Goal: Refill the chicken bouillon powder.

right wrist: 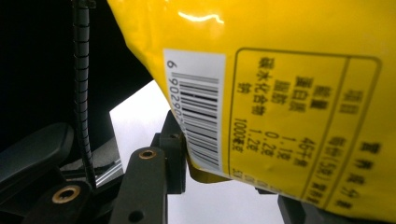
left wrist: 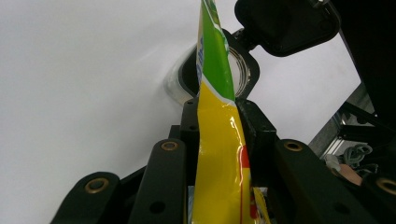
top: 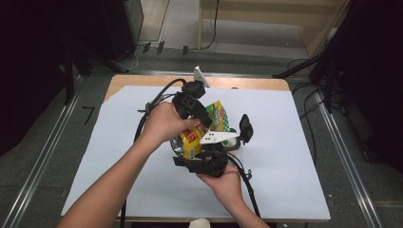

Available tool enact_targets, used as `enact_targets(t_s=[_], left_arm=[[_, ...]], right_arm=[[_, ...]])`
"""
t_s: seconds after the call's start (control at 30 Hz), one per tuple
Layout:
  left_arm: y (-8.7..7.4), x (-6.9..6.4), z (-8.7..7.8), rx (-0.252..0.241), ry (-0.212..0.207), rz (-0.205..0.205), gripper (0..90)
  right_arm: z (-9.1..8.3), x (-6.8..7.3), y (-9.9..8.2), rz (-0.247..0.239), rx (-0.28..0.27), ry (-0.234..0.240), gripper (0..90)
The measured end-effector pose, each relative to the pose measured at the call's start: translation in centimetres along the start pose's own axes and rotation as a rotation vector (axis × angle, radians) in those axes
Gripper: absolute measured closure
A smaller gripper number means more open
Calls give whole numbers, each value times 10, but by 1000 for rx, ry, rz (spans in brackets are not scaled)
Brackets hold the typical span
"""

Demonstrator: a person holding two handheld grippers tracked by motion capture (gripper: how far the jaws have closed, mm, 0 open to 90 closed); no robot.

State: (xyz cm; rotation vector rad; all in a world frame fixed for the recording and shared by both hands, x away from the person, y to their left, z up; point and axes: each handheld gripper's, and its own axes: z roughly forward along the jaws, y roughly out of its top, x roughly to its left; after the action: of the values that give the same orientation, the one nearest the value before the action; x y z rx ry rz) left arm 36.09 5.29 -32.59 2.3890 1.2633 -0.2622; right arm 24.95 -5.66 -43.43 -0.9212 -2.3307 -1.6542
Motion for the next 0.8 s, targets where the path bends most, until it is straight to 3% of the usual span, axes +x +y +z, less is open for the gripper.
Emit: enact_targets(t_s=[0.8], left_arm=[[-1, 1, 2, -2, -2, -3, 748]], right_arm=[[0, -1, 0, -3, 11, -6, 648]])
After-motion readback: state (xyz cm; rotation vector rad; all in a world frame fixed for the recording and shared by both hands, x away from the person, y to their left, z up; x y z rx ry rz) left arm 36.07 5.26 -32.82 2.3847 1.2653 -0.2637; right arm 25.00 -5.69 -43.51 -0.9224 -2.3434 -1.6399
